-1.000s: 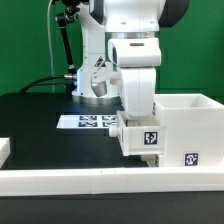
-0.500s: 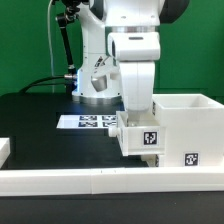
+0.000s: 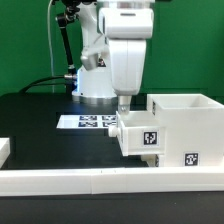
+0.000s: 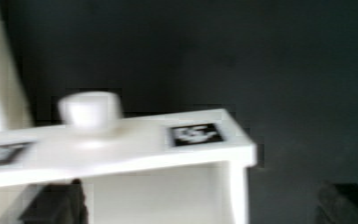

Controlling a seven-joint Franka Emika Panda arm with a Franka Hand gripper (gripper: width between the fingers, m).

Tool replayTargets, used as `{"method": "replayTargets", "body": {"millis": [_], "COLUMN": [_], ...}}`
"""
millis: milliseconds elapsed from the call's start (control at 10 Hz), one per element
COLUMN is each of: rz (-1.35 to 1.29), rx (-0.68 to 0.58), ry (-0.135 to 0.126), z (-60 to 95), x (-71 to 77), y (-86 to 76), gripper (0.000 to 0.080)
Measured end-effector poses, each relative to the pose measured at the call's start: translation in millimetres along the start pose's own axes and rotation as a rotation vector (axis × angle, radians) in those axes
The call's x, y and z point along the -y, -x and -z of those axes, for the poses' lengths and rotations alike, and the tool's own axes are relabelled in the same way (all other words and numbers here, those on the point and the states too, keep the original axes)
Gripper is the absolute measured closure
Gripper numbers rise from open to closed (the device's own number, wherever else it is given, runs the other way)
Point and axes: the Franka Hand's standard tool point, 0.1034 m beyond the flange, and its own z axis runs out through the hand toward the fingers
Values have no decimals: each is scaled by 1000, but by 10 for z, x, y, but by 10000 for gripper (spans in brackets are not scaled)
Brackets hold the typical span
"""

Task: Assemble drawer

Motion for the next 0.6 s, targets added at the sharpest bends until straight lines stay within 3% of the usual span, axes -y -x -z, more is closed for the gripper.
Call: {"method": "replayTargets", "body": {"millis": [100, 300, 500, 600], "rz": [0, -15, 25, 41], "rx": [2, 0, -27, -102], "ry": [11, 11, 14, 15], "z": [63, 61, 24, -56], "x": [-93, -91, -99, -112], "y": [72, 204, 243, 367], "gripper": [151, 150, 150, 150]}}
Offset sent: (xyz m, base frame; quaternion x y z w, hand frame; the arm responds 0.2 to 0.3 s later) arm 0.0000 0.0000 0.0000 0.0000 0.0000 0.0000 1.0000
